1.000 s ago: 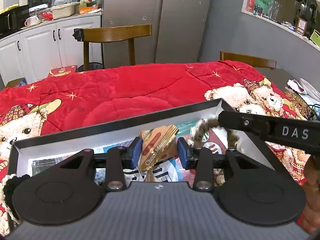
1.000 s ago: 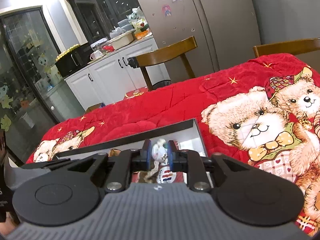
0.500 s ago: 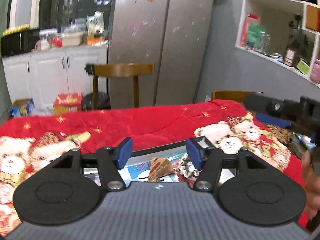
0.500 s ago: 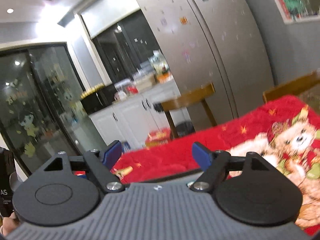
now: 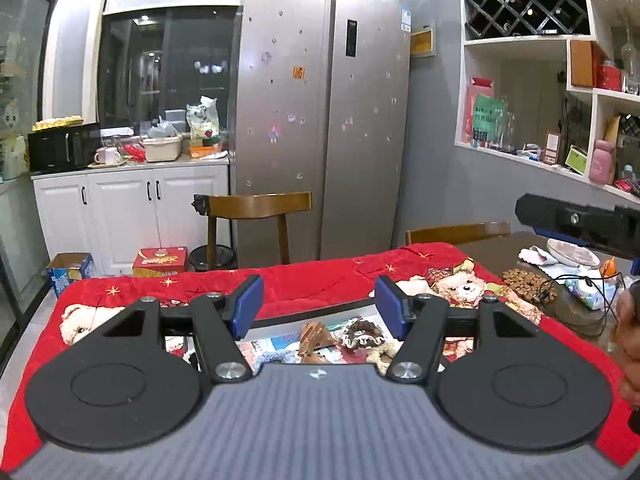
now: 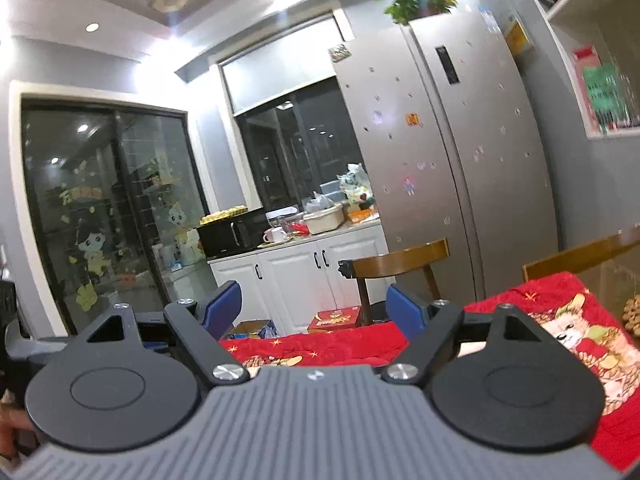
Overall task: Organize objects
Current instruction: 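Move both open tools back toward the remaining items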
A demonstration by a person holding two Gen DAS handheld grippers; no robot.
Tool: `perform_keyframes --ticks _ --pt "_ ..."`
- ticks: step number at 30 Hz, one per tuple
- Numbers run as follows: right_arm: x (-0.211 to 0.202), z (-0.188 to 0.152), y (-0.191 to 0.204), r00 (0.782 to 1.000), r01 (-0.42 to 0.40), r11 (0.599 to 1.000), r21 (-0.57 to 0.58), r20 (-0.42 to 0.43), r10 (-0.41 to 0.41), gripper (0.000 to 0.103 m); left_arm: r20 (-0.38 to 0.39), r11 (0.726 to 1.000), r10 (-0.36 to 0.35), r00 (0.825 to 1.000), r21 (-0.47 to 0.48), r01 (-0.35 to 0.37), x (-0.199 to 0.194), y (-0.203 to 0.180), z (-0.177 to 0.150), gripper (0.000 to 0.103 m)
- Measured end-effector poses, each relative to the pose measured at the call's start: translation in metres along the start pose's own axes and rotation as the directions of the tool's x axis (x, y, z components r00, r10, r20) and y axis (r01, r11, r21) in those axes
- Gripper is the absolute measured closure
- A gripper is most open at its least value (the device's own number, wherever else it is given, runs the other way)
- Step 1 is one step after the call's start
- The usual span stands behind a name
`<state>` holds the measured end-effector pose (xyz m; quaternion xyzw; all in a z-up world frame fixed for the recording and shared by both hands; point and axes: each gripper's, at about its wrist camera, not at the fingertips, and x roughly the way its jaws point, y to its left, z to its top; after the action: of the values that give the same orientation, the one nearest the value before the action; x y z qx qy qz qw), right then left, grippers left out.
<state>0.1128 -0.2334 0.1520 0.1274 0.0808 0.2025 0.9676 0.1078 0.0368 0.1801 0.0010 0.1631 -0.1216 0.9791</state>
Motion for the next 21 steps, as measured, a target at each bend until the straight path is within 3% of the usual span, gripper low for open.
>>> perform_keyframes --ticks 6,13,15,21 --pt "-0.015 -0.034 0.01 0.997 -0.045 0.998 -0.039 -0.058 0.043 0.016 -0.022 1.0 -0.021 1.0 -0.013 0.021 -0.021 -0.023 -0.042 0.036" --pt "-0.001 -0.087 -0.004 0.986 -0.033 0.999 -0.012 -0.164 0.03 0.02 -0.072 1.0 0.012 0.997 0.017 -0.011 0.017 -0.037 -0.107 0.036" --pt "0.007 -0.105 -0.012 0.978 -0.025 1.0 0.015 -0.206 0.027 0.023 -0.109 0.999 0.013 0.994 0.051 -0.007 0.03 -0.041 -0.124 0.036" --pt "0.024 -0.146 -0.035 0.926 0.015 0.994 0.105 -0.376 0.026 0.033 -0.199 0.993 0.043 0.979 0.115 -0.02 0.055 -0.051 -0.161 0.036"
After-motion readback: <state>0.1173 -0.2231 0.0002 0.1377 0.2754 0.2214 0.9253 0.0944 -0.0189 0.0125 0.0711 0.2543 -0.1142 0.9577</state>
